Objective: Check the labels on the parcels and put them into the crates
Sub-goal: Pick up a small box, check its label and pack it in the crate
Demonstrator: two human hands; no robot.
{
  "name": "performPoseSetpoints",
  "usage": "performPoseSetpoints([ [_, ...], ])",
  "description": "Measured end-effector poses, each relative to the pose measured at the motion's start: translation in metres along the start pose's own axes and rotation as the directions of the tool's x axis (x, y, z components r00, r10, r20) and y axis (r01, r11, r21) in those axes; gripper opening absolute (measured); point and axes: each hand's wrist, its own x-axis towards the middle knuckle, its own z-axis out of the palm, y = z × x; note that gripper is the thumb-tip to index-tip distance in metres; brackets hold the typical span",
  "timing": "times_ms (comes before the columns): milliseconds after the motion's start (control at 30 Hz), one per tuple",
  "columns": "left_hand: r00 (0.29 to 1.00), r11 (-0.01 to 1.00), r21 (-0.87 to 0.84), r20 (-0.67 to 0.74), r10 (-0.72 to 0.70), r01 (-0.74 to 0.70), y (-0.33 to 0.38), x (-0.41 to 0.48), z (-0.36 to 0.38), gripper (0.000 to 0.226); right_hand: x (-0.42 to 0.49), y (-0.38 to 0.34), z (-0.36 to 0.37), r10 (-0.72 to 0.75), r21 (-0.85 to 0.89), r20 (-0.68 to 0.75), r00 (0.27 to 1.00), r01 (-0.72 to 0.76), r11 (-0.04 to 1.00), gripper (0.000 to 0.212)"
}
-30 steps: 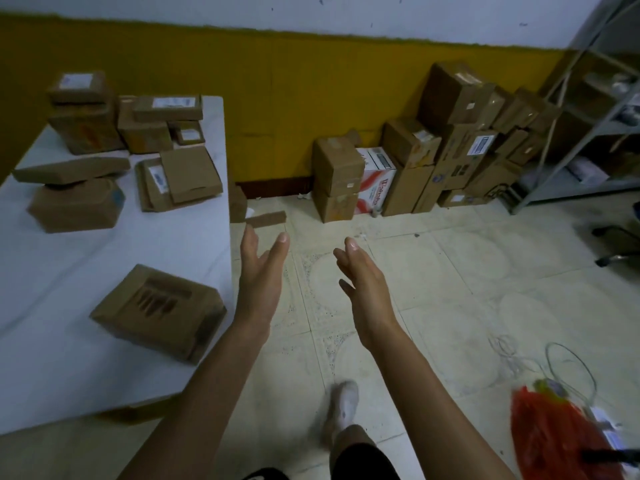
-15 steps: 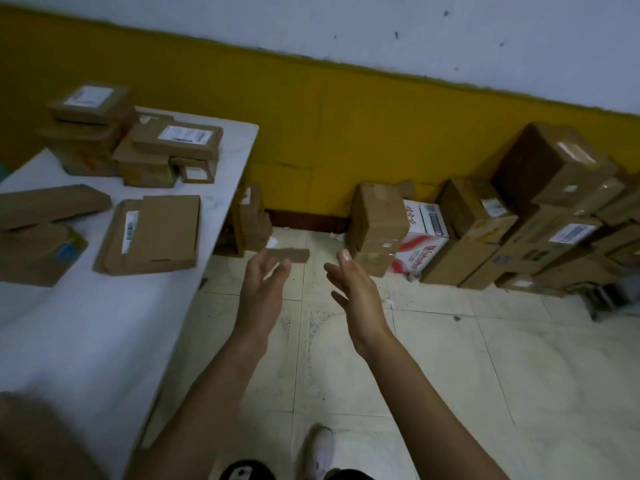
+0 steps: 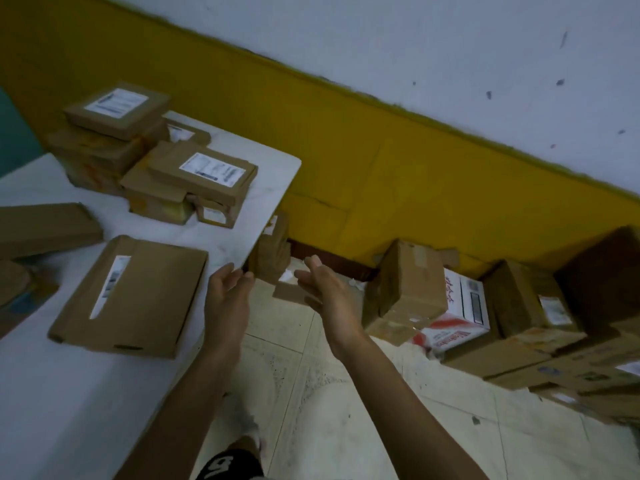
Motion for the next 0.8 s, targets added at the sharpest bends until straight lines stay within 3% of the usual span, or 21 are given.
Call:
performPoseSetpoints([
  [267, 1.000, 0.999, 0.038, 0.001, 0.010, -0.010, 0.038, 0.117, 0.005, 0.028, 0.131, -0.040, 0.069, 0.107, -0.054, 0.121, 0.987, -0.101, 0.993, 0.067],
  [400, 0.990, 0.997, -0.054, -0.132, -0.056, 0.049, 0.038, 0.151, -0.026, 0.028, 0.180, -0.037, 0.111, 0.178, -0.059, 0.219, 0.959, -0.169, 0.984, 0.037],
  [500, 0.960, 0.997, 0.010, -0.272, -0.066, 0.072, 0.030, 0.160, -0.052, 0.032, 0.211, -0.032, 0.134, 0.220, -0.110, 0.270, 0.937, -0.197, 0.974, 0.026],
  [667, 0.893, 0.995, -0.025, -0.440, -0.094, 0.092, 0.027, 0.187, -0.063, 0.026, 0.271, -0.038, 0.141, -0.108, -0.251, 0.264, 0.958, 0.177, 0.952, 0.011],
  [800, 0.852, 0.987, -0.130, -0.503, -0.145, 0.091, 0.037, 0.221, -0.034, 0.016, 0.350, -0.049, 0.128, -0.180, -0.302, 0.261, 0.948, 0.257, 0.918, 0.014],
])
